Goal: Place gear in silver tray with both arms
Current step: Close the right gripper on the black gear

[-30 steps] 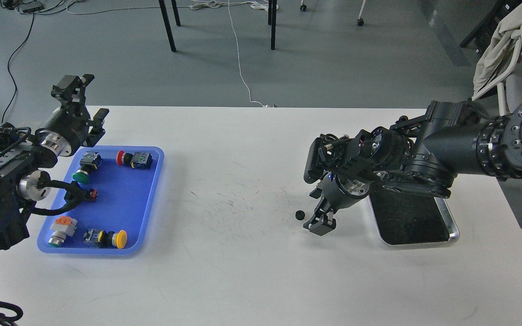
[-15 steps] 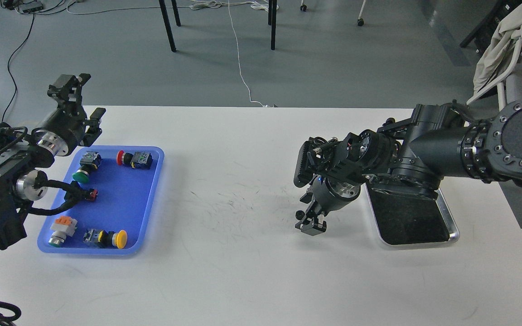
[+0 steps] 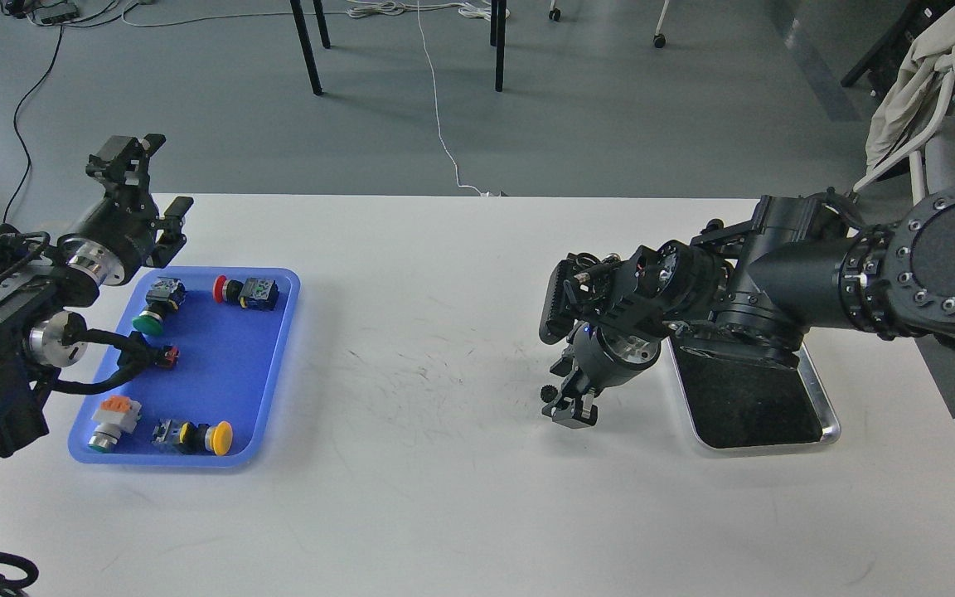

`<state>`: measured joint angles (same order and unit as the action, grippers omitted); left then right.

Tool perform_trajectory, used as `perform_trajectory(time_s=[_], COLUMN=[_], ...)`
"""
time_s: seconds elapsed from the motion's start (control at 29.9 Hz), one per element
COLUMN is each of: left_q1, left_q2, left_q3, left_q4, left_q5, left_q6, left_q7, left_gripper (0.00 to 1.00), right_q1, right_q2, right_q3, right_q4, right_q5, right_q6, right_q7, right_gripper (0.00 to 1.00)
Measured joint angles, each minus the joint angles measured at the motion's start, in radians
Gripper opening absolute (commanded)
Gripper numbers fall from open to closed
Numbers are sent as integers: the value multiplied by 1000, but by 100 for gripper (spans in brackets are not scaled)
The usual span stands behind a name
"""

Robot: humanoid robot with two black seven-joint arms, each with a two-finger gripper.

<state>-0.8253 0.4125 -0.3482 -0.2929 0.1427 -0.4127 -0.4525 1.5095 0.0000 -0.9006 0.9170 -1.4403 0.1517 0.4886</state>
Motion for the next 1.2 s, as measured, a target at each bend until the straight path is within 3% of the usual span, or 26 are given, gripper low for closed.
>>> perform_trajectory(time_s=[0.33,0.57,0.8,1.2], left_q1=[1,1,2,2], left_q2=[-2,-2,-4,-4], left_q3=[0,0,0,2], left_q4=[0,0,0,0], left_q5=[0,0,0,0], left_q6=[0,0,0,0], left_q7=[-2,-2,-2,-2], left_gripper=[95,95,95,96], right_q1=[0,-8,-10,-10], right_q2=[0,0,0,0], right_q3=[-1,-2,-7,-8], right_q4=[0,0,-2,-16], right_q5=[0,-1,0,-1], right_q6=[0,1,1,2], right_q7=[0,0,0,0], right_gripper=[35,30,18,9])
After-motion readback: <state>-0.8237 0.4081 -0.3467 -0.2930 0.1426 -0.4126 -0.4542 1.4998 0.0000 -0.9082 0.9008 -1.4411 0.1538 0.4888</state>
